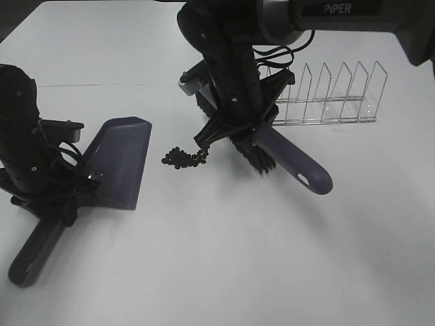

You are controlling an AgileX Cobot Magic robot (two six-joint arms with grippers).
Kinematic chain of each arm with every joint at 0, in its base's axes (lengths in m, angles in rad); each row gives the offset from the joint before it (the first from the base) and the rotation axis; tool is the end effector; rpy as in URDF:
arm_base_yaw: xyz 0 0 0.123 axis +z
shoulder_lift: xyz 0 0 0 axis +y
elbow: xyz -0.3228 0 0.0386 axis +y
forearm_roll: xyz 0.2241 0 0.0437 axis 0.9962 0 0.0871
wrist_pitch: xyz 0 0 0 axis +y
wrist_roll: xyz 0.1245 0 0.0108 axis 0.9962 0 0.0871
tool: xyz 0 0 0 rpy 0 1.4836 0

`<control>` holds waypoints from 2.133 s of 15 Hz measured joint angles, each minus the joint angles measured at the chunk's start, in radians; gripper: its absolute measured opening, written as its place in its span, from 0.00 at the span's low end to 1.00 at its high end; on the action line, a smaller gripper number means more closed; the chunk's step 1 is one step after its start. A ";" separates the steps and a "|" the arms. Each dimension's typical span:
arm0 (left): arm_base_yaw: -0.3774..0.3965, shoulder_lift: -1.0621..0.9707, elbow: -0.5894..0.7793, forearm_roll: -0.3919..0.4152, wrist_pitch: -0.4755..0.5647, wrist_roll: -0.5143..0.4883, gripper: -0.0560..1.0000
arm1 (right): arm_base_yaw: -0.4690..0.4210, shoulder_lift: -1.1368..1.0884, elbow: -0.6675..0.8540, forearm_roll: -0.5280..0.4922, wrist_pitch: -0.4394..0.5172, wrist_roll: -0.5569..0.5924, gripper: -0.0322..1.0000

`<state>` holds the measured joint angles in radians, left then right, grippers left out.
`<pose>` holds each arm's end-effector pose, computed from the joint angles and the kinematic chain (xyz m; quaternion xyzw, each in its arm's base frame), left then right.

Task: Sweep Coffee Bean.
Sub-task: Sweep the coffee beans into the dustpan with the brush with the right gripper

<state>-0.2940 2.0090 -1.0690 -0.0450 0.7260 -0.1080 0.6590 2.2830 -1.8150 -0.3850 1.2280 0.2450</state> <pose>0.3228 -0.1016 0.1188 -0.0760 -0.9970 0.0138 0.0069 0.3894 0.2456 0.1631 -0.2680 0.9465 -0.1691 0.0614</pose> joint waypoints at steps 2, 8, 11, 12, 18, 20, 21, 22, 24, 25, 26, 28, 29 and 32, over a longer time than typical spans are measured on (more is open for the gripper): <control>0.000 0.000 0.000 0.000 -0.001 0.004 0.37 | 0.000 0.033 0.000 -0.001 0.000 -0.001 0.31; 0.000 0.000 0.000 0.000 -0.004 0.010 0.37 | 0.006 0.072 -0.004 0.055 -0.012 0.008 0.31; 0.000 0.000 0.000 0.000 -0.004 0.010 0.37 | 0.006 0.077 -0.004 0.110 -0.015 0.021 0.31; 0.000 0.000 0.000 -0.001 -0.004 0.010 0.37 | 0.006 0.080 -0.004 0.138 -0.023 0.027 0.31; 0.000 0.000 0.000 -0.001 -0.004 0.010 0.37 | 0.006 0.163 -0.142 0.308 -0.032 0.030 0.31; 0.000 0.000 0.000 -0.001 -0.004 0.017 0.37 | 0.006 0.207 -0.210 0.407 -0.032 0.031 0.31; 0.000 0.000 0.000 -0.001 -0.004 0.018 0.37 | 0.005 0.224 -0.228 0.456 -0.039 0.032 0.31; 0.000 0.000 0.000 -0.001 -0.004 0.018 0.37 | 0.005 0.232 -0.233 0.490 -0.051 0.033 0.31; 0.000 0.000 0.000 -0.001 -0.004 0.018 0.37 | 0.005 0.239 -0.245 0.652 -0.134 0.033 0.31; 0.000 0.000 0.000 -0.001 -0.004 0.018 0.37 | 0.005 0.242 -0.245 0.730 -0.193 0.033 0.31; 0.000 0.000 0.000 -0.001 -0.002 0.018 0.37 | 0.005 0.243 -0.245 0.787 -0.242 0.033 0.31; 0.000 0.000 0.000 -0.001 -0.002 0.020 0.37 | 0.005 0.243 -0.245 0.869 -0.297 0.021 0.31; 0.000 0.000 0.000 -0.001 -0.002 0.020 0.37 | 0.005 0.243 -0.245 0.897 -0.306 0.004 0.31; 0.000 0.000 0.000 -0.001 -0.002 0.021 0.37 | -0.003 0.240 -0.289 0.919 -0.279 -0.028 0.31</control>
<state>-0.2940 2.0090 -1.0690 -0.0460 0.7240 -0.0870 0.6560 2.5230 -2.1040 0.5340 0.9490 0.2170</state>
